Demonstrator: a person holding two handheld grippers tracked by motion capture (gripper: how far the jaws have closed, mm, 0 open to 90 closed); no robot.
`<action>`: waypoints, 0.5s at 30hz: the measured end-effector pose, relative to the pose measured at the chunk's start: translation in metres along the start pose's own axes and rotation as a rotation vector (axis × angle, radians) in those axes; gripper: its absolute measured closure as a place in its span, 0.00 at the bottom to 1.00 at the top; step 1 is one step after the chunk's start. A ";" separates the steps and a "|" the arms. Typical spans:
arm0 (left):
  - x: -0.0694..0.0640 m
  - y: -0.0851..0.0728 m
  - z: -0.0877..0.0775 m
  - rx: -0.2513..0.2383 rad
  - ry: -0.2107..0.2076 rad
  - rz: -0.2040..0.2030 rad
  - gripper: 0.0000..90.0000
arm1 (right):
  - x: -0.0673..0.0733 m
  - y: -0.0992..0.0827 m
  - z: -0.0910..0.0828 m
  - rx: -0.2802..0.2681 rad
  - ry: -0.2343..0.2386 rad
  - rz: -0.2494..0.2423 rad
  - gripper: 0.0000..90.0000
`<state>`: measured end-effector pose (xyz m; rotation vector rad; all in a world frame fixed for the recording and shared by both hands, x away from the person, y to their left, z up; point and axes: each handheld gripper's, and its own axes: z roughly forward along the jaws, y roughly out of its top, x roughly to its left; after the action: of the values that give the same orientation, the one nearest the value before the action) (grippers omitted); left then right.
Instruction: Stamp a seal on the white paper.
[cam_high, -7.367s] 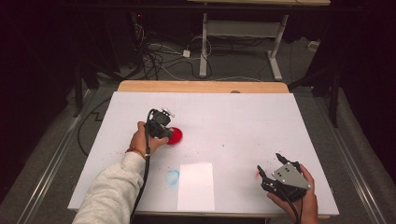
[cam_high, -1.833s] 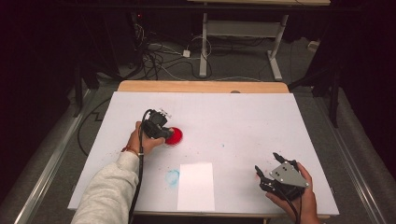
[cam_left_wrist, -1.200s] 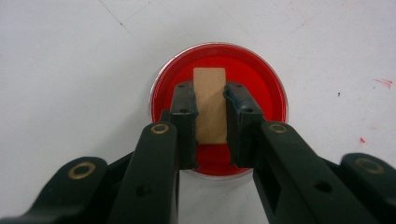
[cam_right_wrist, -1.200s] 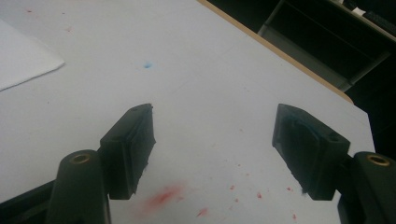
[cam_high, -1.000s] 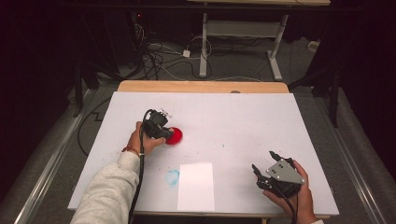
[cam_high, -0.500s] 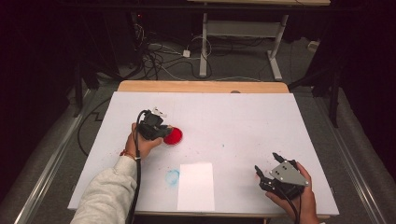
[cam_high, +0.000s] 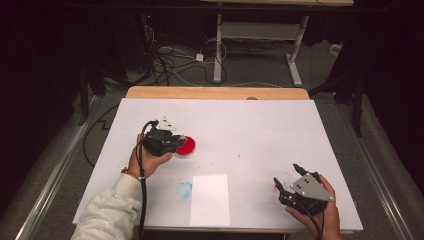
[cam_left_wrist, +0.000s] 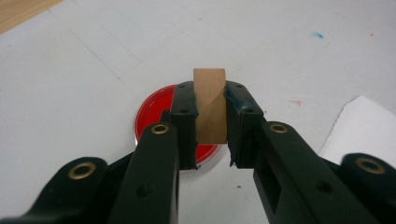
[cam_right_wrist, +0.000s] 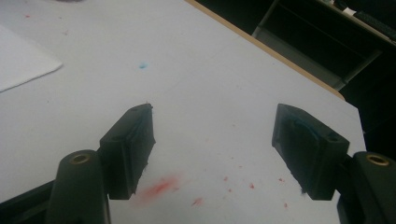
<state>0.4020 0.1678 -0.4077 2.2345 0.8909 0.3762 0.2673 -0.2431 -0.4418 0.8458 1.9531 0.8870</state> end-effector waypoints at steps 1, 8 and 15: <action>-0.001 0.000 -0.001 0.001 -0.003 0.006 0.82 | 0.000 0.000 0.000 -0.002 0.000 0.000 0.33; -0.008 -0.003 -0.016 -0.021 -0.011 0.028 0.82 | -0.003 0.001 -0.004 -0.032 -0.010 0.009 0.33; -0.020 -0.005 -0.033 -0.060 -0.009 0.084 0.82 | -0.006 0.001 -0.006 -0.038 -0.021 0.017 0.33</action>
<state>0.3688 0.1729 -0.3878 2.2213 0.7733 0.4258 0.2652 -0.2486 -0.4358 0.8478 1.9082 0.9185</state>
